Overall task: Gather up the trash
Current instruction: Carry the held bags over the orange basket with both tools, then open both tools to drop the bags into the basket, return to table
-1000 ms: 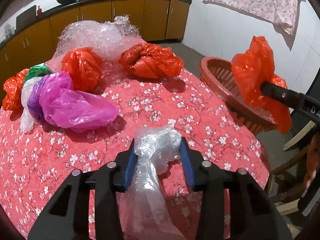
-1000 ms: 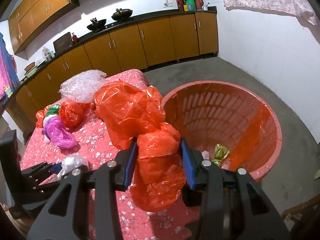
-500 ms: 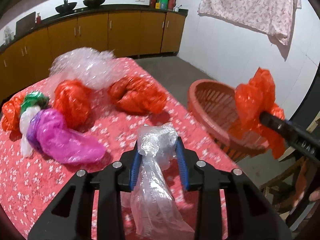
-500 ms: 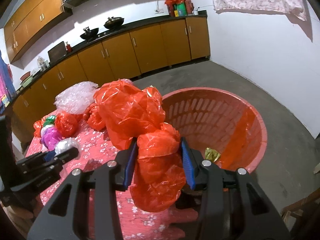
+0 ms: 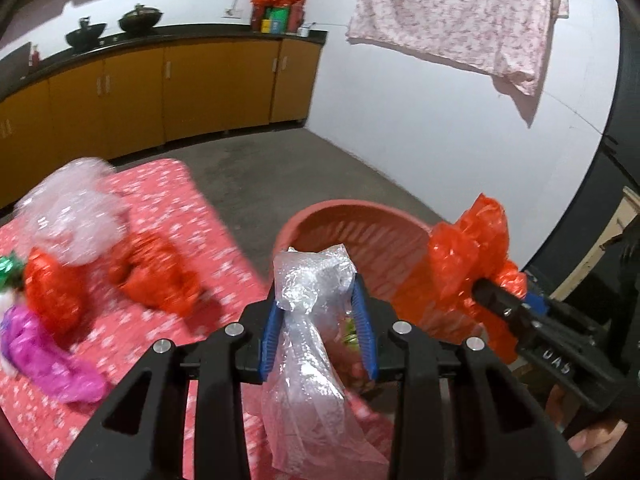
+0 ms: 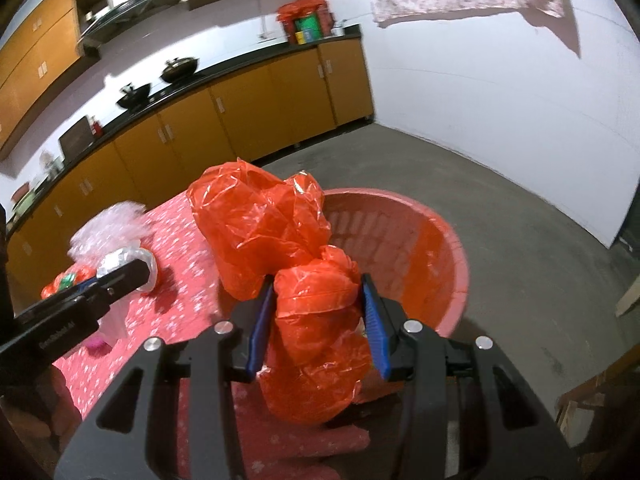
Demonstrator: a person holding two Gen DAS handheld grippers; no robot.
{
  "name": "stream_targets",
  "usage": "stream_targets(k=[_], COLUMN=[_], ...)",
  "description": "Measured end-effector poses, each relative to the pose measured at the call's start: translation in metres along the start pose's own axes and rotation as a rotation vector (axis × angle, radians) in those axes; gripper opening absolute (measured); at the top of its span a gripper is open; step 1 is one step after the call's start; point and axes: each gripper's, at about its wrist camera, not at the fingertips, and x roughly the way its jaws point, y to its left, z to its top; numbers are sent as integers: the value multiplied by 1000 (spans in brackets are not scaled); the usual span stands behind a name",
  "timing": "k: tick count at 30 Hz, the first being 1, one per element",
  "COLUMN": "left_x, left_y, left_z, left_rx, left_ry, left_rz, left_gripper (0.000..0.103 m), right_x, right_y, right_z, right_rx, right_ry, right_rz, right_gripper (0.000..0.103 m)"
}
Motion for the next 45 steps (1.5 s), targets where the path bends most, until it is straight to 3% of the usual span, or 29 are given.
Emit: stream_targets(k=[13,30,34,42,45], left_x=[49,82,84,80,71], left_y=[-37,-42,-35,-19,-15], left_z=[24,33,32,32,31], left_rx=[49,44,15,-42,-33], left_ry=[26,63,73,78,49], left_rz=[-76,-111,-103,-81,-48], left_gripper=[34,37,50,65,79], right_x=[22,46,45,42,36], right_y=[-33,-50,-58,-60,-56], right_z=[27,32,29,26,27], right_rx=[95,148,162,160,134], right_ry=[-44,-47,-50,-61,-93], right_rz=[-54,-36,-10,-26,-69], right_gripper=[41,44,53,64,79])
